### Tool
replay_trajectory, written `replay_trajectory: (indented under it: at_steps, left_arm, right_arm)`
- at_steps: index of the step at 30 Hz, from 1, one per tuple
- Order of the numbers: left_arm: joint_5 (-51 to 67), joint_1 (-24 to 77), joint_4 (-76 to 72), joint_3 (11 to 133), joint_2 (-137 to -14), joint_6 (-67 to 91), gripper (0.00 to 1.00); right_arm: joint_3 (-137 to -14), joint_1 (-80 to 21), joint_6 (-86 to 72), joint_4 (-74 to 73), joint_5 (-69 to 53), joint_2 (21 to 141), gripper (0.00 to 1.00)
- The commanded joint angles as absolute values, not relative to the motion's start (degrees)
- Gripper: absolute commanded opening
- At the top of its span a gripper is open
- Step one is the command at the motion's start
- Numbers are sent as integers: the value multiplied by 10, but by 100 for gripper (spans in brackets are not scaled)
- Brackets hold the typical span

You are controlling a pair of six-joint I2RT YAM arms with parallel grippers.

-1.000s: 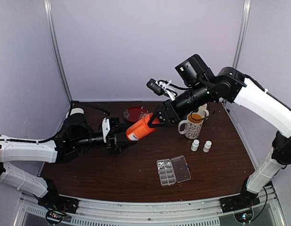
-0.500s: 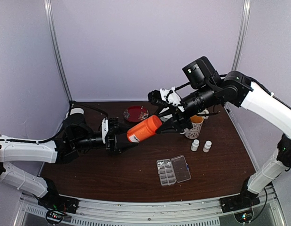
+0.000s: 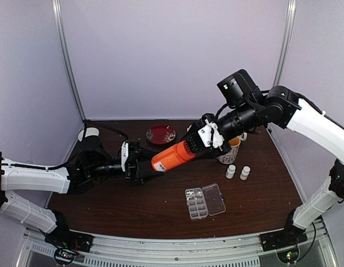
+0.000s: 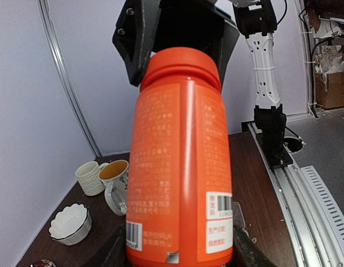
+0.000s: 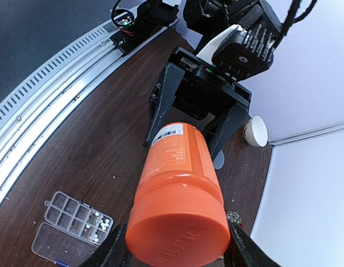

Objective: Sort the pills into containers
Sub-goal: Unscrew the lid of the pill bottle.

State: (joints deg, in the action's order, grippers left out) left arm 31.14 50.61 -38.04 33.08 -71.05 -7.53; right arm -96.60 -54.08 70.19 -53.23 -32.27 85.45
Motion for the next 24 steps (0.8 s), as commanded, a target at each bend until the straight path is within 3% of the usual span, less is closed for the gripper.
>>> replay_trajectory:
  at_steps: [1, 24]
  left_arm:
    - [291, 496, -409, 322, -723, -51, 0]
    - [273, 497, -436, 311, -731, -47, 0]
  right_arm:
    - [-934, -543, 787, -538, -334, 805, 16]
    - [-961, -527, 736, -528, -341, 811, 13]
